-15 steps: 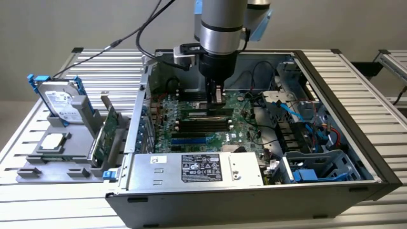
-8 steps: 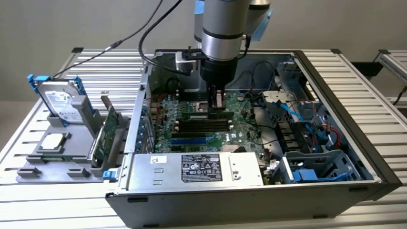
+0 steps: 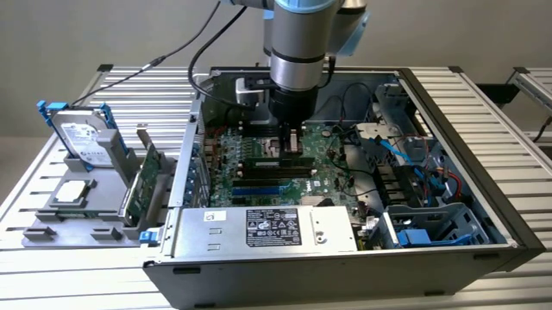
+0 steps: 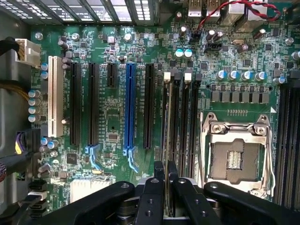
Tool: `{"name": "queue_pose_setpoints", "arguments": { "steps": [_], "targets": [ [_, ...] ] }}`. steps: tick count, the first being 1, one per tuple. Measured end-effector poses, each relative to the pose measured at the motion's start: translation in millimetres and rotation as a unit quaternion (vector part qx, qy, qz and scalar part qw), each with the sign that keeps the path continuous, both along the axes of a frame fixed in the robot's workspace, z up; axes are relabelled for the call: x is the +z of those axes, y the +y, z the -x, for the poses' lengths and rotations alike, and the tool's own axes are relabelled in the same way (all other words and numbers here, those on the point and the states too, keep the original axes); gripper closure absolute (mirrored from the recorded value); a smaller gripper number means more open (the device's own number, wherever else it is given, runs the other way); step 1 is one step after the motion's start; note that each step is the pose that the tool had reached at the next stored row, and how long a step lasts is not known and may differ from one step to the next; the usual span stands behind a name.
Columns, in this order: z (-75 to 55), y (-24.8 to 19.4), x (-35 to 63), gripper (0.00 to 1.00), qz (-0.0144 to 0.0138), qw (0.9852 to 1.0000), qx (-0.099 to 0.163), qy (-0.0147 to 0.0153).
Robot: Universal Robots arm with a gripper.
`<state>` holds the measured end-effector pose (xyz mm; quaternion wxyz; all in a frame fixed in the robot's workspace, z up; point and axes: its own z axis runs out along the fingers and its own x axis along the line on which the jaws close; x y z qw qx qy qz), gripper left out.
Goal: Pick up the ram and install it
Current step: 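Insert the ram into the slot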
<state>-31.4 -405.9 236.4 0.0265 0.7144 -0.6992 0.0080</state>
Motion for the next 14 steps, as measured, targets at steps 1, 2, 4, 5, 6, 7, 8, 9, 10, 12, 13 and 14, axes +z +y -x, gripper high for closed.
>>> {"name": "queue_pose_setpoints", "arguments": {
  "steps": [1,2,4,5,6,7,8,9,10,12,13,14],
  "targets": [
    [0.2,0.1,-1.0,0.86,0.0005,1.0,0.001,0.0],
    [0.5,0.4,-1.7,0.86,0.0013,1.0,0.002,0.0],
    [2.0,1.0,-2.8,0.86,0.0029,1.0,0.006,0.0],
    [3.0,1.3,-3.5,0.86,0.0035,1.0,0.009,0.0],
    [3.9,1.5,-4.0,0.86,0.0039,0.9999,0.012,0.0],
    [4.5,2.1,-4.7,0.86,0.0046,0.9999,0.014,0.0],
    [4.6,2.4,-5.6,0.86,0.0054,0.9999,0.016,0.0],
    [4.5,2.6,-6.8,0.86,0.0061,0.9998,0.017,0.0],
    [4.5,2.7,-8.2,0.86,0.0068,0.9998,0.018,0.0],
    [4.6,2.9,-11.1,0.86,0.008,0.9998,0.018,0.0001],
    [4.6,3.1,-11.8,0.86,0.0084,0.9998,0.018,0.0001],
    [4.6,3.5,-11.8,0.86,0.0085,0.9998,0.018,0.0001]
  ]
}}
